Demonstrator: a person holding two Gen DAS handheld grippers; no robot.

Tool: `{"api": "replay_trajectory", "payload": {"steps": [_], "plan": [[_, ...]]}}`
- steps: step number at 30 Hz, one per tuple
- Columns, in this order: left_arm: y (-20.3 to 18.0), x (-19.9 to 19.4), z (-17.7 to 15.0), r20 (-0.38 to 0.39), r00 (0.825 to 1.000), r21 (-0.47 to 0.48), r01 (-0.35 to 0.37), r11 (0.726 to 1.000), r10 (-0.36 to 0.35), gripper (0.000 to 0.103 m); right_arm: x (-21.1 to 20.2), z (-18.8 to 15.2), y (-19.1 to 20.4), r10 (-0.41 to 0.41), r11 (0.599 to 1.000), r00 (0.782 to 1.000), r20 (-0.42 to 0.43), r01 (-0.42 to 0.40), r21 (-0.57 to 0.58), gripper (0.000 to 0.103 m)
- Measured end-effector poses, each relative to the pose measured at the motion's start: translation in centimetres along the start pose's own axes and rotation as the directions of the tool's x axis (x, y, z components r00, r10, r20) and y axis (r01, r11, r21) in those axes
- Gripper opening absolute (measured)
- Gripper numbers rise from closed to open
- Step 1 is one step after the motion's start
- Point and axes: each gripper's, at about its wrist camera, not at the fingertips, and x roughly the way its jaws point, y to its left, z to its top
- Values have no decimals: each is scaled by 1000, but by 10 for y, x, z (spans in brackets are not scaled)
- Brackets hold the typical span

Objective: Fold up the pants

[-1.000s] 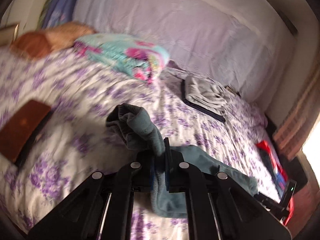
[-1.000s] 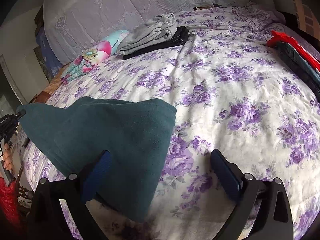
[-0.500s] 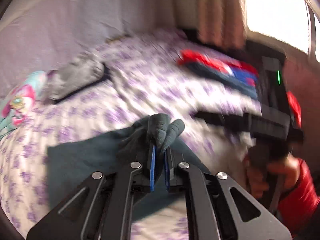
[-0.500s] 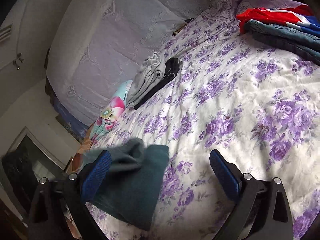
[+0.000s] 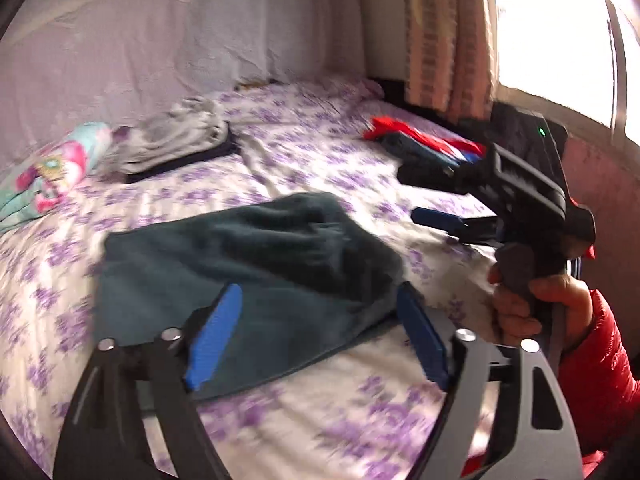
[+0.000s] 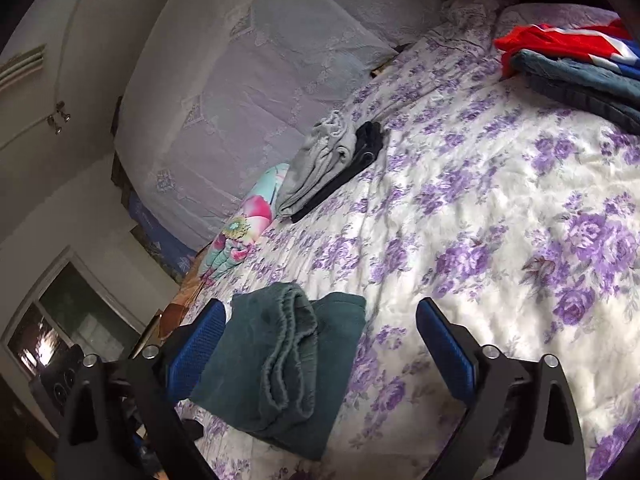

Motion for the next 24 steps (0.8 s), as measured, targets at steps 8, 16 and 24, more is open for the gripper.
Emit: {"api": "replay_trajectory", "payload": {"steps": [8, 16, 24], "plan": [[127, -23, -25, -43, 970, -325, -241, 915, 240, 98, 40, -17, 51, -140, 965, 976, -169, 96, -245, 60], [201, -9, -69, -45, 999, -657, -29, 753, -1, 98, 52, -9, 65, -175, 963, 971, -161, 135, -234, 23], [190, -6, -67, -68, 998, -630, -55, 775, 16, 98, 39, -15, 18, -378, 918, 893, -245, 328, -223, 54]]}}
